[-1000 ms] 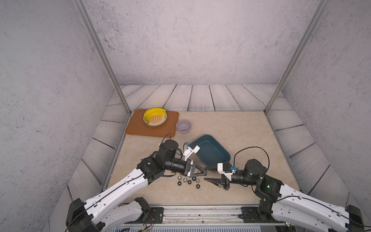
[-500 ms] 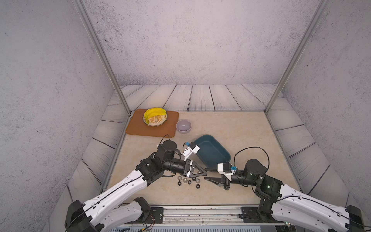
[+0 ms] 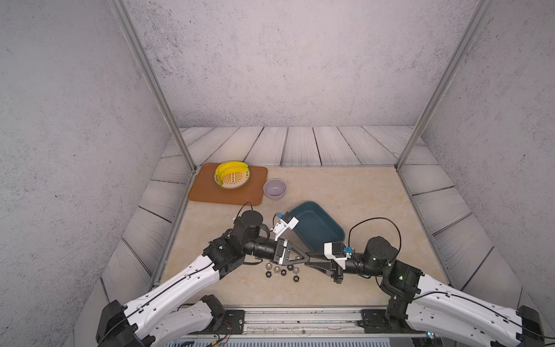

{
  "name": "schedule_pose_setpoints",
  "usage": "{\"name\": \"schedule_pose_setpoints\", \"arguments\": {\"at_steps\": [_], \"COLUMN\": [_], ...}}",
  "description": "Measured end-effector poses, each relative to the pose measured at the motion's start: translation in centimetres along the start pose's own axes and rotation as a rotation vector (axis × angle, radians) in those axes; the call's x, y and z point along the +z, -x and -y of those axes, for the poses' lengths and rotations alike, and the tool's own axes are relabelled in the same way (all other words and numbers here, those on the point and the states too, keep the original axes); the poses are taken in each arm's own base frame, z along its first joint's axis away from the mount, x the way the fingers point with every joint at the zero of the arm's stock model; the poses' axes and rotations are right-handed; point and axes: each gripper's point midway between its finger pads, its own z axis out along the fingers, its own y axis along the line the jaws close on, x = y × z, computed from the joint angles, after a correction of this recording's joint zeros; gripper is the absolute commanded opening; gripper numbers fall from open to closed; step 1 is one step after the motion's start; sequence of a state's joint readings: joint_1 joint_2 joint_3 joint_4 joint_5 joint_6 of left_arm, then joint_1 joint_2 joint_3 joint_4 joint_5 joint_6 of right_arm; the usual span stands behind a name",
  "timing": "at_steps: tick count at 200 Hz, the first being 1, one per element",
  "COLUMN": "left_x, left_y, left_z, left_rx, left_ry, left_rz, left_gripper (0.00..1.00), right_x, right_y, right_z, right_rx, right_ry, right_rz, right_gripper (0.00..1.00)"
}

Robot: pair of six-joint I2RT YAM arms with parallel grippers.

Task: Put the nuts on the desktop into the storage box
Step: Pick up the nut from the center of the board, then place the nut in the storage box.

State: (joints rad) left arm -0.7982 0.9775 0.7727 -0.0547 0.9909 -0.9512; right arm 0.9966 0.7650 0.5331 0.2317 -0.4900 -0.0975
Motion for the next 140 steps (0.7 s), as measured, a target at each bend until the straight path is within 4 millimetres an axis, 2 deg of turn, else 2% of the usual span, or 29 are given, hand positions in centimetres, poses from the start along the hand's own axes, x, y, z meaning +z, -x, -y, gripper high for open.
{"name": "schedule_pose_setpoints", "arguments": {"at_steps": [8, 15, 47, 79, 111, 140], "left_x": [0.0, 0.0, 0.0, -0.4, -1.7, -3.4], "left_y": [0.0, 0.0, 0.1, 0.3, 1.0, 1.5], "left_z": [0.0, 0.0, -0.3, -1.4, -3.6, -7.1], "left_rx": [0.002, 0.001, 0.004, -0.014, -0.046, -0.102], "left_ry": [-0.001, 0.0, 0.014, 0.065, 0.166, 0.318], "left_rz": [0.001, 0.002, 0.013, 0.037, 0.098, 0.155], "left_gripper": [0.16, 0.22, 0.7, 0.99, 0.98, 0.98], "right_x": [0.0, 0.0, 0.0, -0.1, -0.5, -1.4], "right_y": [0.0, -0.1, -0.9, -2.6, -5.0, -7.8], "right_z": [0.1, 0.2, 1.4, 3.6, 5.9, 8.1], "right_rx": [0.001, 0.002, 0.036, 0.104, 0.194, 0.276], "right_ry": [-0.003, -0.011, -0.081, -0.203, -0.34, -0.487], "right_rz": [-0.001, -0.004, -0.054, -0.174, -0.308, -0.449], "right_gripper": [0.06, 0.05, 0.05, 0.05, 0.02, 0.02]}}
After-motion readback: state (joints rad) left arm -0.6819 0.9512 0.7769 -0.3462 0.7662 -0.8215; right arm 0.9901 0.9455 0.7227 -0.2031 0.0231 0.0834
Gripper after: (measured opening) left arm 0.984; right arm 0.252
